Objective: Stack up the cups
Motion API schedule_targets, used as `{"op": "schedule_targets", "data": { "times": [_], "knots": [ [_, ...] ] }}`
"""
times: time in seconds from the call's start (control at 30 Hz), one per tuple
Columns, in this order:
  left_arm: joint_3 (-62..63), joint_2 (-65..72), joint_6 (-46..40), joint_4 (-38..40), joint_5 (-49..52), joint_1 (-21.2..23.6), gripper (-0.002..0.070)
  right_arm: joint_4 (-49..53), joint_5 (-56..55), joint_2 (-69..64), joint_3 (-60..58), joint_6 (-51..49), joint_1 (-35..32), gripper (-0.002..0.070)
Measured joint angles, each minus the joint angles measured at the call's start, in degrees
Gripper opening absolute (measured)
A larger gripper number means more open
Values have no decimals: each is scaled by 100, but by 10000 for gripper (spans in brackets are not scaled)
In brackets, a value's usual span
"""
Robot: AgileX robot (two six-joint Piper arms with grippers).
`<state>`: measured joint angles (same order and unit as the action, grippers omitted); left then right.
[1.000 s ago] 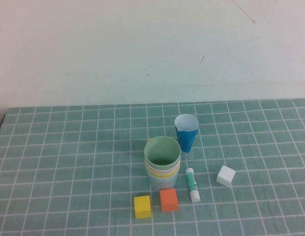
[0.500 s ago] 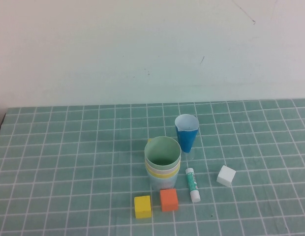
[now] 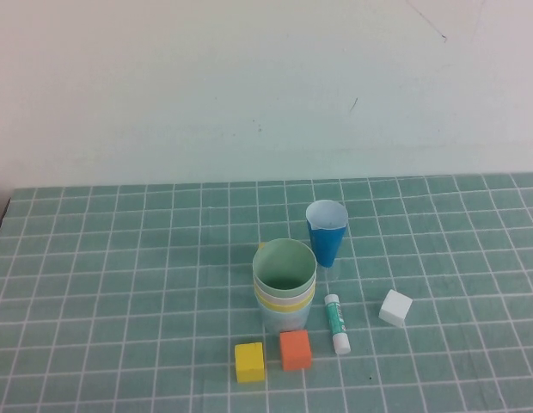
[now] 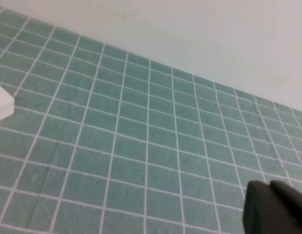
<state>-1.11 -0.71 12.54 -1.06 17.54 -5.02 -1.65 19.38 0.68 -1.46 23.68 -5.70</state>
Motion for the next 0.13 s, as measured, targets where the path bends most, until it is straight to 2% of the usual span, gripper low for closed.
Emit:
{"op": "schedule_targets", "data": {
  "times": [0.13],
  "knots": [
    [0,0,0,0,0,0,-1,0,0,0,0,0,0,-1]
  ]
}}
